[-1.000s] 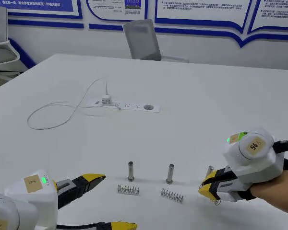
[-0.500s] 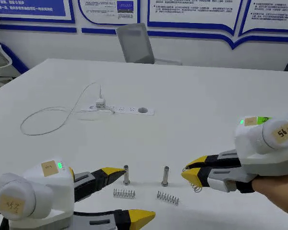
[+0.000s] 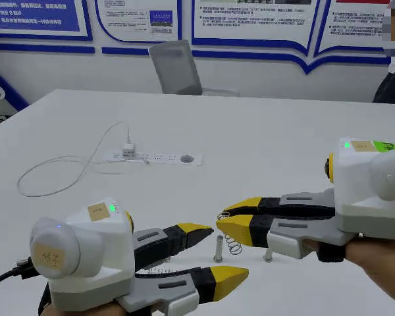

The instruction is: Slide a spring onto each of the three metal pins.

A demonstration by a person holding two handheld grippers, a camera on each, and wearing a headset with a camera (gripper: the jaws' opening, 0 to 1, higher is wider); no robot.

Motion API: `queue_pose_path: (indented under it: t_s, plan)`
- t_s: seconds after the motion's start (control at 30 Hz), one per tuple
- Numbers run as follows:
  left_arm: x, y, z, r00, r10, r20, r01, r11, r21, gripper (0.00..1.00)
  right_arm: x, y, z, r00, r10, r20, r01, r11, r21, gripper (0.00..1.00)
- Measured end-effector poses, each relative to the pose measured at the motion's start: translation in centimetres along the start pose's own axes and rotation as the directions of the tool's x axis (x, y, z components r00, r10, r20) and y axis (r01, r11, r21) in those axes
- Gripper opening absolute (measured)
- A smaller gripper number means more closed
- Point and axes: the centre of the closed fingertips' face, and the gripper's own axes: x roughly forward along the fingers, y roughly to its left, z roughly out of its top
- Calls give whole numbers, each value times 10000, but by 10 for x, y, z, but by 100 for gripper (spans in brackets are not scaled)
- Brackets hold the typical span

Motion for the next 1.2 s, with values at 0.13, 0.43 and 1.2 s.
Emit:
queue_pose_path:
  t_s: [0.13, 0.43, 1.2]
  plan:
    - [2, -3, 0, 9999, -123, -57, 123, 9999, -108, 34, 2, 10, 2, 9998, 164, 101, -162, 9998, -131, 12]
    - [3, -8, -1, 9995, -319, -86, 320, 9994, 115, 13, -3, 11, 0, 9999, 139, 55, -137, 9996, -228, 12]
    - [-14, 6, -21, 9994, 74, -339, -59, 9991, 425, 26, -16, -12, -5, 9986, -397, -340, 380, 9981, -493, 12]
